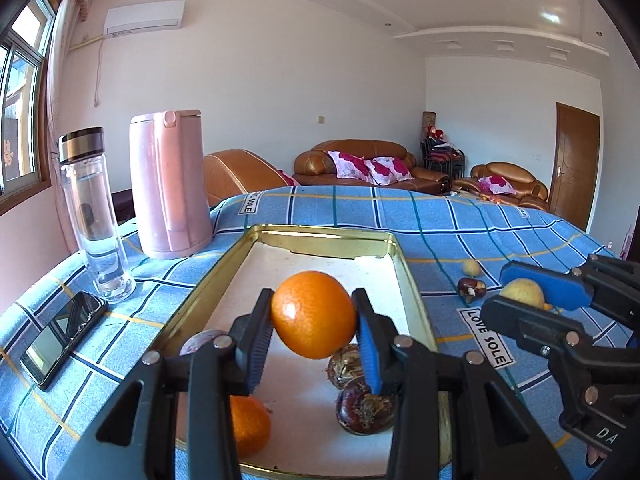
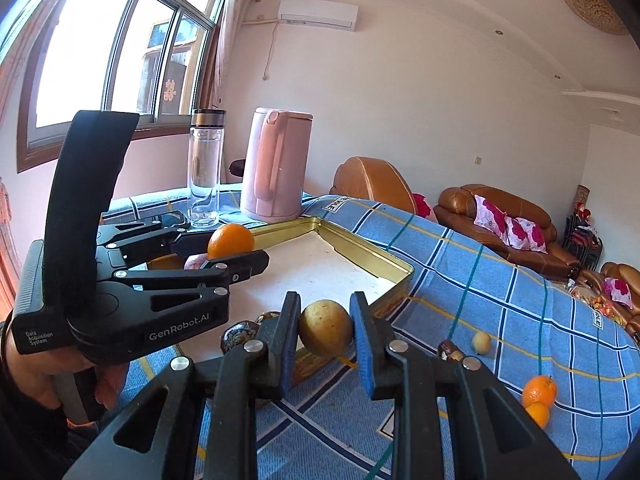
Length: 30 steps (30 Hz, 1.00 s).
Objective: Organize fruits
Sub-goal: 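Lower both tools into the gold tray and open them to drop the fruits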
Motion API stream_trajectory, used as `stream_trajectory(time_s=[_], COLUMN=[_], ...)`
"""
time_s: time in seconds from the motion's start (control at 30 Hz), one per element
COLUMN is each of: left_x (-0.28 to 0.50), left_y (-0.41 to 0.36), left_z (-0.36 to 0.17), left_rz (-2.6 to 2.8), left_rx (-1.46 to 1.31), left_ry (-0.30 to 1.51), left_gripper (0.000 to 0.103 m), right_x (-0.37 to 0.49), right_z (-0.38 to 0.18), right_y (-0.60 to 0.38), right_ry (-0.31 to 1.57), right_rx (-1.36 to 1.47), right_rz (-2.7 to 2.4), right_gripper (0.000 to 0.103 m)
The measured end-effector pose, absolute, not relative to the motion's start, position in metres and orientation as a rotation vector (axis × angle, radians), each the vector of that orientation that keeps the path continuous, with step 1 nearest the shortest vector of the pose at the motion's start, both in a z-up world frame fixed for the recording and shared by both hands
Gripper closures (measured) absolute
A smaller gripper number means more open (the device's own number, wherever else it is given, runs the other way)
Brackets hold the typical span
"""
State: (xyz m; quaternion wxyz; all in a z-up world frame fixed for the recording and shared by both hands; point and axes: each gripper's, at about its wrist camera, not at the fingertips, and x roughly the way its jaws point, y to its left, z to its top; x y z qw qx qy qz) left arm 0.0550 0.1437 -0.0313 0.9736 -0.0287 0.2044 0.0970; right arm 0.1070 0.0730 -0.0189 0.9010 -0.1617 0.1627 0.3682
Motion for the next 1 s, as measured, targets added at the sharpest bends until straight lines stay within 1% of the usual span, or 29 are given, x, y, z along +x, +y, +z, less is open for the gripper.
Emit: stream_trajectory(time_s=[1.0], left_x=[0.057], left_y=[0.189], left_z=[-0.041], left_rz=[0.252], left_rx=[-0.084], left_ry=[0.532], left_gripper=[0.063], right_x=[0.128], right_z=[-0.033], right_y=[0.135], right_ry=[0.428], right_rx=[-0.327], right_rz=[0.878], right_gripper=[0.076])
